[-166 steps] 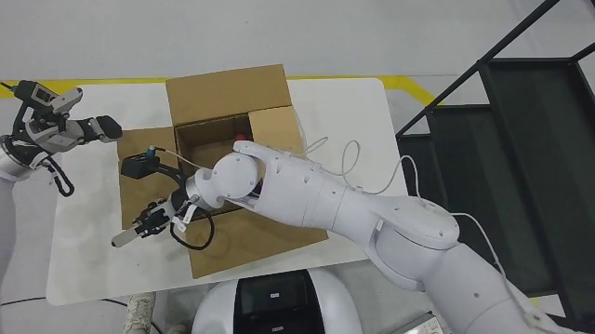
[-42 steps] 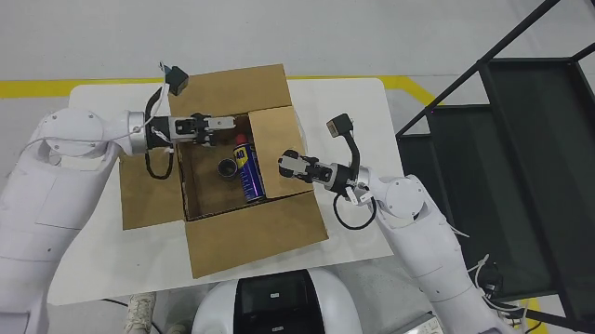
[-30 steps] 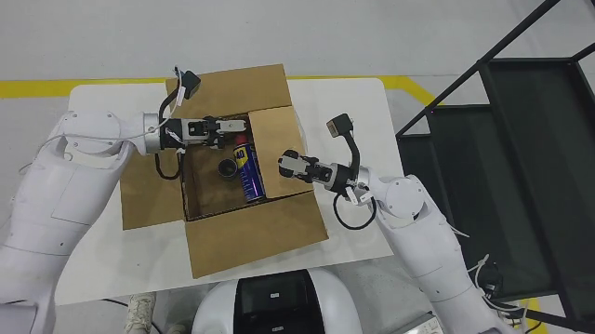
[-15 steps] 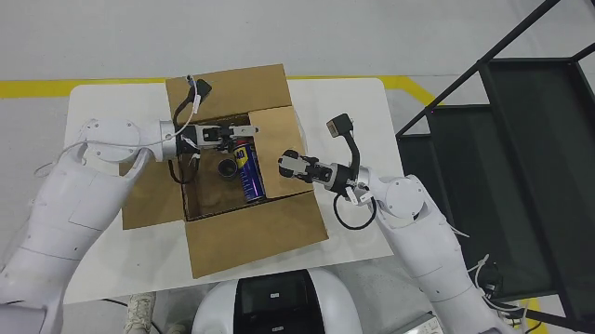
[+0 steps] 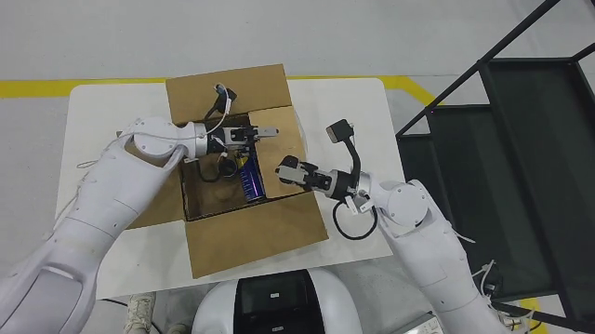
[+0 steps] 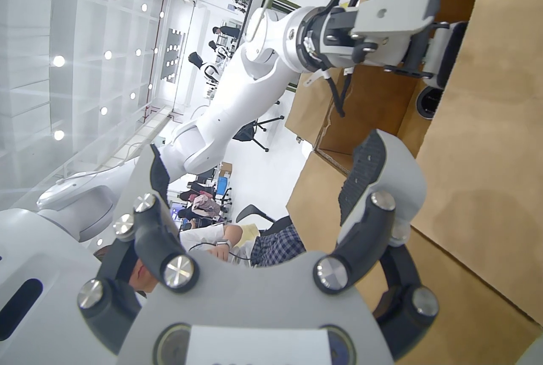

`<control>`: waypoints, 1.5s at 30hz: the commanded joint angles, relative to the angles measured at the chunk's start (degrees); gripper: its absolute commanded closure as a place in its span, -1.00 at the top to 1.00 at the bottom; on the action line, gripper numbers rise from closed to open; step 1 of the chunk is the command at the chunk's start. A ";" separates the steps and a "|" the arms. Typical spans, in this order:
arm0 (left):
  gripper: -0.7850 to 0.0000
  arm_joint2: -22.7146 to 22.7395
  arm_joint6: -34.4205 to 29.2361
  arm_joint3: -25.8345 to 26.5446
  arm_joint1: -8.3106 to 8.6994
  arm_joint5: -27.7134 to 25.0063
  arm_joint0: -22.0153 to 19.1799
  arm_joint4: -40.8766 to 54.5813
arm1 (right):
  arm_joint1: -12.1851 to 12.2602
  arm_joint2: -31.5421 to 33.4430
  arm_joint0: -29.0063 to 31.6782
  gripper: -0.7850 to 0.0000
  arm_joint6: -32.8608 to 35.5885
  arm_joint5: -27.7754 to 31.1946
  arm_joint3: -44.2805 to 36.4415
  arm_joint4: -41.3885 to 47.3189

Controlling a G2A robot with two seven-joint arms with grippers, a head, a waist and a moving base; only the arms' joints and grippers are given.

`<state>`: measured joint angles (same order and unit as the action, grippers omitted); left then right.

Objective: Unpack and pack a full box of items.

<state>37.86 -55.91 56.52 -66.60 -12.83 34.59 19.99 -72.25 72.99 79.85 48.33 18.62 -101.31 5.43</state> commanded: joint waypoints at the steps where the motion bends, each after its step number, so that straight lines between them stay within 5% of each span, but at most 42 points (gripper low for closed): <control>1: 1.00 -0.73 0.33 -1.52 -0.71 -0.35 -0.54 -0.24 | 0.09 -0.21 0.06 1.00 0.21 0.02 -0.22 -0.07; 11: 1.00 0.79 -4.61 -3.54 -2.64 -9.59 -1.44 6.57 | 0.63 -2.10 0.08 1.00 3.51 0.61 -2.23 0.71; 25: 1.00 -0.14 -16.63 -2.89 -6.04 -9.69 -3.78 16.93 | 1.87 -5.21 3.01 1.00 6.06 -4.41 -11.40 -9.85; 35: 1.00 -1.13 -22.32 -7.70 -9.15 -12.28 -5.11 22.91 | 3.04 0.99 11.52 1.00 -5.08 -15.05 -17.85 -18.29; 40: 1.00 1.20 -22.36 -8.36 -8.34 -13.19 -4.13 22.12 | 3.38 5.54 13.36 1.00 -10.28 -18.06 -16.95 -18.36; 45: 1.00 7.55 -20.31 -4.62 -5.17 -15.23 -1.04 19.40 | 3.36 6.09 11.93 1.00 -13.13 -20.11 -14.40 -17.88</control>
<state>43.70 -76.71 50.98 -72.57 -27.60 32.76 40.09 -68.91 78.91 91.89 35.69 -1.34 -116.11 -12.55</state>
